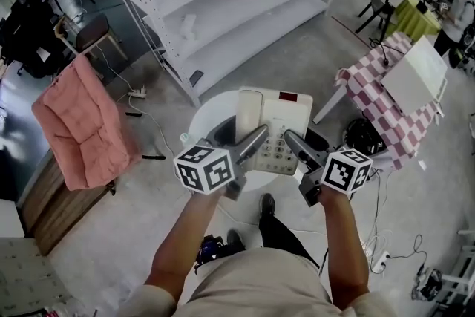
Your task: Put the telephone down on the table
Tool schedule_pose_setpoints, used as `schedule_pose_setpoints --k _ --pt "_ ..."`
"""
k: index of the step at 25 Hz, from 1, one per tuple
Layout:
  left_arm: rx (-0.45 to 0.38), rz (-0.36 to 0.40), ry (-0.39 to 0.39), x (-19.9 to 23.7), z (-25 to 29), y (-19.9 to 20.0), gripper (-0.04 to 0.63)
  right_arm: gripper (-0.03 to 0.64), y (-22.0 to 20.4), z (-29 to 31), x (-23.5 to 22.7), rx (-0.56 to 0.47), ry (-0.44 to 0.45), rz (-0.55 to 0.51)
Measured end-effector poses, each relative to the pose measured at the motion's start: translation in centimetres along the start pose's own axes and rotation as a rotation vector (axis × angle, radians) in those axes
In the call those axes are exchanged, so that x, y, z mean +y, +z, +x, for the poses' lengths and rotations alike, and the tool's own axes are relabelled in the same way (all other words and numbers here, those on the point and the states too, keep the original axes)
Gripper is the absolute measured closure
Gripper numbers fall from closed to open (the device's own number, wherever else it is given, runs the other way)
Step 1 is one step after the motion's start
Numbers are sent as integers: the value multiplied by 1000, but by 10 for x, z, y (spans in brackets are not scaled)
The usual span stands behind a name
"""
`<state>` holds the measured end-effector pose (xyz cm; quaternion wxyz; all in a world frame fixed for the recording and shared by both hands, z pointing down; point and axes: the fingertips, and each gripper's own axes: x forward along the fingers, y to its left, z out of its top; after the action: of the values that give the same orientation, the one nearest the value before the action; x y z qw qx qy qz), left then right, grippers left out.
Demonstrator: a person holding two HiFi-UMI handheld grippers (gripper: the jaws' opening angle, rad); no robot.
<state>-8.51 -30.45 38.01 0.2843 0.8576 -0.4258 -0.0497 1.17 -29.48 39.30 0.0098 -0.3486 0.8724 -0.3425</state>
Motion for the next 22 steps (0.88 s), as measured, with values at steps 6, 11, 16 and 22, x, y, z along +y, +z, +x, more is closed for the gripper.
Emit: schedule_pose_setpoints --k 6,11,16,22 --pt "36 -30 26 27 31 -14 252 400 -5 22 -38 27 -6 41" --pt "68 -52 36 48 54 -28 252 400 -11 35 -67 49 -20 75" --pt "97 -69 49 67 80 -46 252 400 -20 48 -101 69 -28 108" --pt "134 -97 68 92 106 -72 252 400 -36 63 -138 98 -40 145"
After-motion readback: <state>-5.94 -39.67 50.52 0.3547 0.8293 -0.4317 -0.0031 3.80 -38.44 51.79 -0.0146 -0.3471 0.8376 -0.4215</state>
